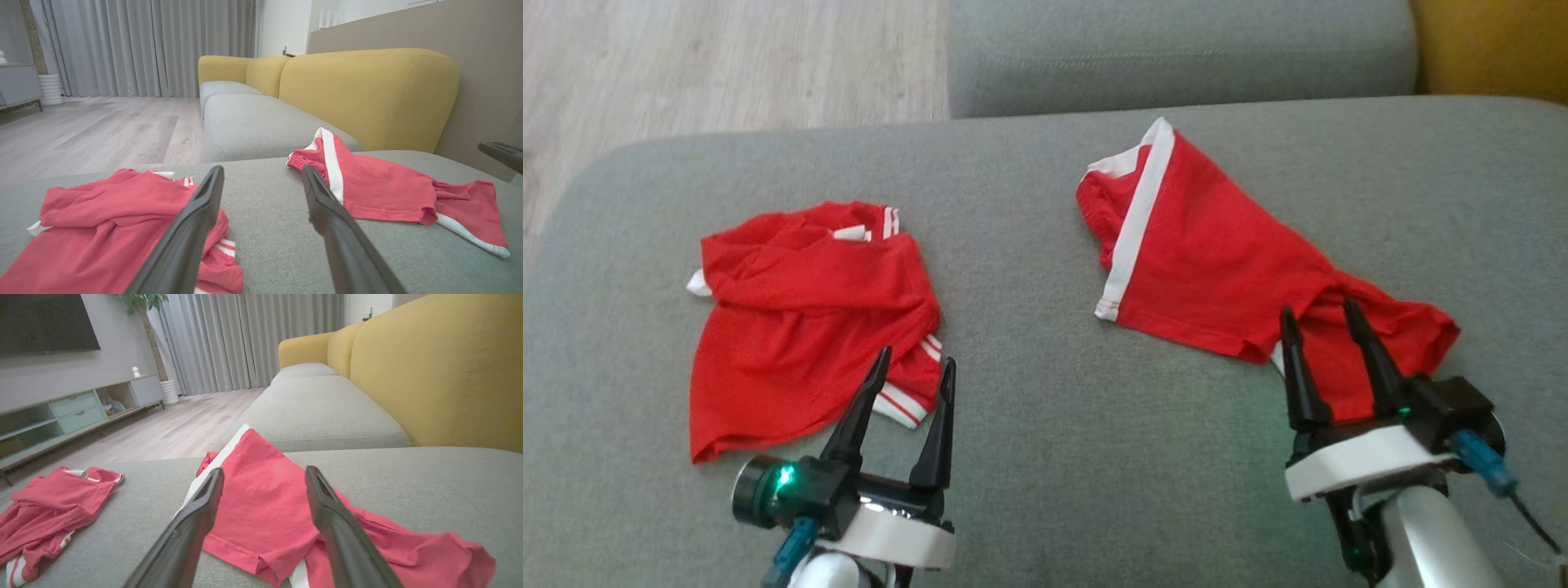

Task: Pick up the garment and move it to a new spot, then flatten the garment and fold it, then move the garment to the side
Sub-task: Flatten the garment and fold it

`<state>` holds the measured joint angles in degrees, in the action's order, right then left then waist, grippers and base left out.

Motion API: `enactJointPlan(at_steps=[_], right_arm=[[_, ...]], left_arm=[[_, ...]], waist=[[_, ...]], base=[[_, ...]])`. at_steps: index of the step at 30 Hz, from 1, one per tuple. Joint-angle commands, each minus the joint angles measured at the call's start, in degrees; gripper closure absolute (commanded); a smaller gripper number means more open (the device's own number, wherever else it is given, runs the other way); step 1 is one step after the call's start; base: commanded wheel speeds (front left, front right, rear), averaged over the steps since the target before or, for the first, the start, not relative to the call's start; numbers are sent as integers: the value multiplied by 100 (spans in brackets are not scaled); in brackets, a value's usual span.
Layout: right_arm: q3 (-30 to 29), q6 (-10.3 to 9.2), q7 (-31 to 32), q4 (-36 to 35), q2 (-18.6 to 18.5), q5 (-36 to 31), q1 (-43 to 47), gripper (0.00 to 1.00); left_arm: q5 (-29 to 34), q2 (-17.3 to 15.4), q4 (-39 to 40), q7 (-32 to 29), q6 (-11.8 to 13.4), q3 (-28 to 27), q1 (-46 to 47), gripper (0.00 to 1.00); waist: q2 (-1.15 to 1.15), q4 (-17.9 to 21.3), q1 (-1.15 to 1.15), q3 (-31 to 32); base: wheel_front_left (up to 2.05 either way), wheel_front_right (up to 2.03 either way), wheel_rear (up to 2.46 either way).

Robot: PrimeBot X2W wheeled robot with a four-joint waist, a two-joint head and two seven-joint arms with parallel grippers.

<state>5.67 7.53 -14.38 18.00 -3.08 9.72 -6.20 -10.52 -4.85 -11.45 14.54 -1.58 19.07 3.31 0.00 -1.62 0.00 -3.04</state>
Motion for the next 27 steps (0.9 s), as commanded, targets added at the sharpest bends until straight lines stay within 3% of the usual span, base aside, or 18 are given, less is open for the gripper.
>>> enactJointPlan(at_steps=[1, 11, 24, 25, 26, 27], right_arm=[[250, -4, -51, -163, 20, -240, -321, 0], [895, -4, 733, 726, 20, -951, -1144, 0], [849, -4, 1444, 2656, 20, -1137, -2190, 0], [832, -4, 1429, 2732, 20, -1139, -2250, 78], [801, -4, 1374, 2775, 20, -1149, -2303, 100], [769, -4, 1310, 2801, 20, -1129, -2342, 100]], left_arm=[[50, 33, 170, 46, -32, -191, 373, 0], [68, 120, 68, 46, -99, -47, 657, 0], [40, 182, -42, 46, -83, 138, 831, 0], [37, 184, -42, 46, -76, 137, 827, 0], [34, 185, -40, 46, -68, 130, 822, 0], [33, 186, -37, 46, -58, 116, 812, 0]], waist=[[0, -123, 0, -146], [0, -701, 0, -590], [0, -1353, 0, -871], [0, -1358, 0, -875], [0, -1351, 0, -874], [0, -1329, 0, -867]], base=[[0, 0, 0], [0, 0, 0], [0, 0, 0], [0, 0, 0], [0, 0, 0], [0, 0, 0]])
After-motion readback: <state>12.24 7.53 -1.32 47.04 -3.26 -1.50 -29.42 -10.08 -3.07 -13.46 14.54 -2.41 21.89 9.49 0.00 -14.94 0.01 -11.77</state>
